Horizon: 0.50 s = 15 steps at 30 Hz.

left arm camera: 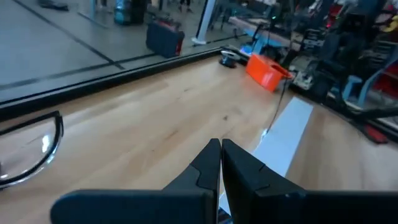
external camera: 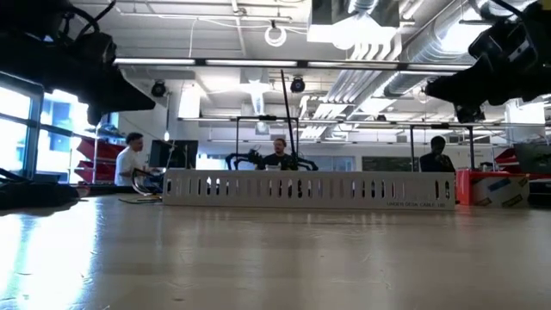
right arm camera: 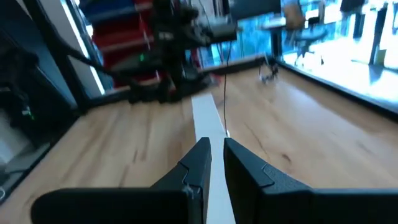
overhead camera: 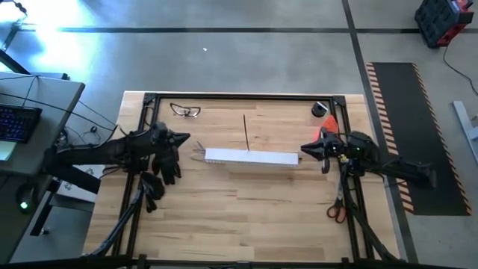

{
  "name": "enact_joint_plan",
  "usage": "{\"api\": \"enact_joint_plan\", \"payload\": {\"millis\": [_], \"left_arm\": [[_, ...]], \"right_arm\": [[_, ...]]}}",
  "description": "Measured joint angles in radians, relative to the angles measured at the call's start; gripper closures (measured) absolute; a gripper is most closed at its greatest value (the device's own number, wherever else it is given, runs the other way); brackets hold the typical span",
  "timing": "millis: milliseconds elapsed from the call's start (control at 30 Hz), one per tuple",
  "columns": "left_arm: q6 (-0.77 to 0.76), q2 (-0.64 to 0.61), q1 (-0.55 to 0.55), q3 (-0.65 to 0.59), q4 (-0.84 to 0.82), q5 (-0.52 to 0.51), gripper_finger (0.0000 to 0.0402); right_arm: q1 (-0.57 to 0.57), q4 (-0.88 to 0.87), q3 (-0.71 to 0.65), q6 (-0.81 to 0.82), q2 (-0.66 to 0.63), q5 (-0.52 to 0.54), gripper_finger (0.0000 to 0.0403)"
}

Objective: Ziptie cables
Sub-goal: Return to Home Position

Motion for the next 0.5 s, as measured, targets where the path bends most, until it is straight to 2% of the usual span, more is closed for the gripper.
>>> {"api": "enact_joint_plan", "payload": {"millis": [133, 233, 300, 333, 500], "left_arm": [[0.026, -0.104, 0.054, -0.058, -0.002, 0.032, 0.0402], [0.039, -0.152, 0.096, -0.104, 0.036, 0.057, 0.0401], [0.065, -0.159, 0.119, -0.129, 0.095, 0.112, 0.0401], [0.075, -0.161, 0.13, -0.138, 0.112, 0.133, 0.0401], [0.107, -0.127, 0.175, -0.137, 0.11, 0.14, 0.0401]], "right_arm": [[0.0, 0.019, -0.025, 0.0, -0.089, 0.009, 0.0375], [0.0, 0.015, -0.029, -0.043, -0.083, 0.047, 0.0375], [0.0, 0.092, -0.054, -0.04, -0.058, 0.074, 0.0375], [0.002, 0.152, -0.076, -0.036, -0.046, 0.065, 0.0375], [0.01, 0.186, -0.078, -0.079, 0.044, -0.102, 0.0376]]}}
